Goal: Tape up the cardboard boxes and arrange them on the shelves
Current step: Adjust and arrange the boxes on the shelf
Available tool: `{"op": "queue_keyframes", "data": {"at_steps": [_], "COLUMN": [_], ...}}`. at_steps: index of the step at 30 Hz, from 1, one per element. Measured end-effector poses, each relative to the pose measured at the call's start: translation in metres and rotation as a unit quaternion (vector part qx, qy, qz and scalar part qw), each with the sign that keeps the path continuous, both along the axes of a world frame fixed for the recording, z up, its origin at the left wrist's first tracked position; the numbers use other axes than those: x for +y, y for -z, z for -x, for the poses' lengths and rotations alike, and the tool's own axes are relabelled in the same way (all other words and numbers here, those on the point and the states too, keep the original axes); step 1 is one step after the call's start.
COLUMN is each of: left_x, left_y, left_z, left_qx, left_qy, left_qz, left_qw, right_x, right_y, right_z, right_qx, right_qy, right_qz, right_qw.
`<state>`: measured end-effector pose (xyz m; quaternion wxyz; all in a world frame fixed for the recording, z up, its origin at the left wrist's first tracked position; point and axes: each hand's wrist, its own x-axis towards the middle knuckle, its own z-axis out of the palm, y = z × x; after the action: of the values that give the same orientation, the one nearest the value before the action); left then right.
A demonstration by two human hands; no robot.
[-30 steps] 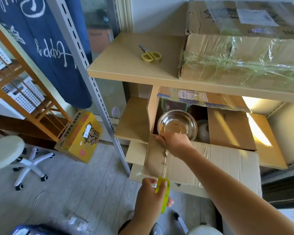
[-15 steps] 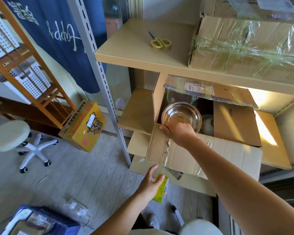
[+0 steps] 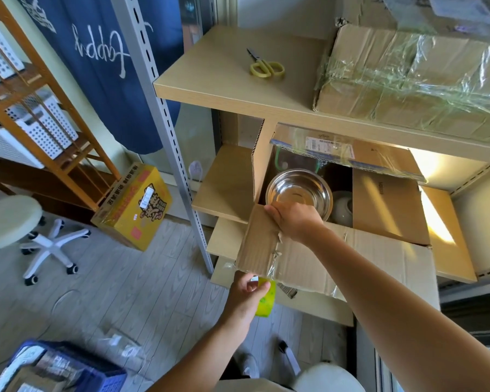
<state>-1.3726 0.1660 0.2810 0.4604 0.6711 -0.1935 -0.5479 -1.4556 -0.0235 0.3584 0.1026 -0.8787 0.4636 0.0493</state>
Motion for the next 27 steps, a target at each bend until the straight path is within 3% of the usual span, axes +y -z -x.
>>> {"op": "queue_keyframes", "data": {"at_steps": [3, 9, 11, 15, 20, 22, 24, 27], "left_x": [-0.003, -0.013, -0.02, -0.044, -0.065, -0.076, -0.084, -0.094], "left_y": [-0.035, -0.086, -0.098, -0.109, -0.139, -0.147, -0.155, -0.165], "left_z": [0.003, 0.022, 0.024, 0.022, 0.01, -0.004, -0.017, -0.021], "left_qx": [-0.038, -0.044, -0.084, -0.212, -0.197, -0.262, -0.394, -0.568], "left_qy": [0.032, 0.04, 0.041, 0.02, 0.032, 0.024, 0.034, 0.013], "left_qz": [0.065, 0.187, 0.213, 0.236, 0.221, 0.2, 0.186, 0.176], "left_qw": [0.997, 0.981, 0.973, 0.948, 0.955, 0.944, 0.899, 0.804], "right_x": [0.01, 0.051, 0.061, 0.057, 0.038, 0.032, 0.027, 0.018], "right_y": [-0.006, -0.078, -0.097, -0.112, -0.124, -0.124, -0.125, -0.133], "right_z": [0.002, 0.035, 0.049, 0.064, 0.054, 0.049, 0.045, 0.037], "right_qx": [-0.022, -0.05, -0.054, -0.067, 0.011, 0.015, 0.011, 0.041], "right_qy": [0.015, -0.075, -0.093, -0.113, -0.118, -0.109, -0.098, -0.068], "right_qz": [-0.086, -0.23, -0.254, -0.121, 0.145, 0.191, 0.207, 0.198], "right_qw": [0.996, 0.969, 0.961, 0.984, 0.982, 0.975, 0.973, 0.977]}}
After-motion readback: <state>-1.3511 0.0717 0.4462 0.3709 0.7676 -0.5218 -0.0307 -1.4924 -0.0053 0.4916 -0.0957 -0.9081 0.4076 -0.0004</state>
